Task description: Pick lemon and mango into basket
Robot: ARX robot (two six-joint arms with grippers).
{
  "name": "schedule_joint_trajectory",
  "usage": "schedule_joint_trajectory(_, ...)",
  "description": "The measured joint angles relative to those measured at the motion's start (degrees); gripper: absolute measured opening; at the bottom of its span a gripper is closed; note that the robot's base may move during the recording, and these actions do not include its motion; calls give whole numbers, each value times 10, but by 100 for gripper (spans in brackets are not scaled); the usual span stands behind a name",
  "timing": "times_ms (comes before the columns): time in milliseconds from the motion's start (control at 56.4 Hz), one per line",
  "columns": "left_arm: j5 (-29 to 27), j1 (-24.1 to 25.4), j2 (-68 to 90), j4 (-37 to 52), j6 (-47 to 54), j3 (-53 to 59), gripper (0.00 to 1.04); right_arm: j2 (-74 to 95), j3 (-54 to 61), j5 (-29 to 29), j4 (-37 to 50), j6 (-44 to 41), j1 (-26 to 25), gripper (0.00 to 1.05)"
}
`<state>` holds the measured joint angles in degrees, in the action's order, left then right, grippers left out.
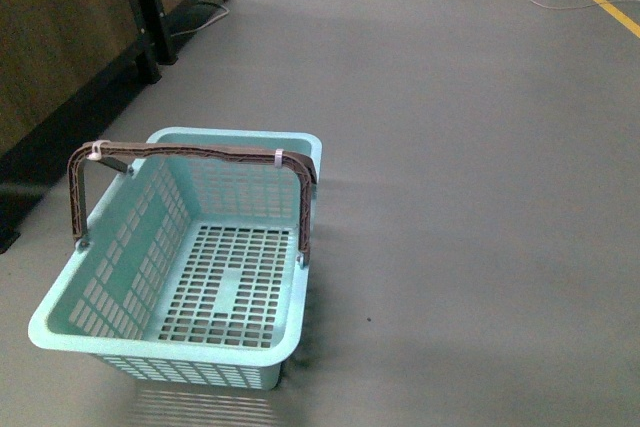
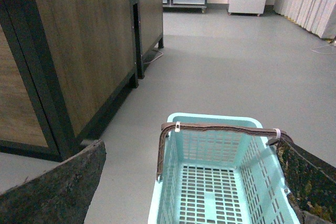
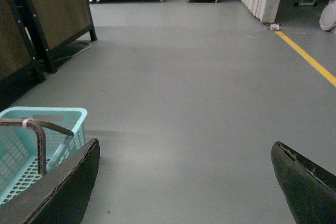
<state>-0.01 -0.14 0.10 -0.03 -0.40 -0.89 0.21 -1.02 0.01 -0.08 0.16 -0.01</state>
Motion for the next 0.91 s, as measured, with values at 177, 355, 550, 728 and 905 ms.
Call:
schedule_joint_trajectory(177,0,0,0,0,0,0,98,0,0,0,0,0,0,96)
schedule_joint_trajectory(355,0,0,0,0,0,0,98,0,0,0,0,0,0,96)
schedule_joint_trajectory(550,-32,-8,16,-35,-20,-12,98,0,0,0,0,0,0,96)
schedule_joint_trajectory(728,-57,-14,232,-103,-200,-92,98,0,0,0,0,0,0,96)
schedule_joint_trajectory(905,37,0,428,32,-356,-171,98,0,0,0,0,0,0,96)
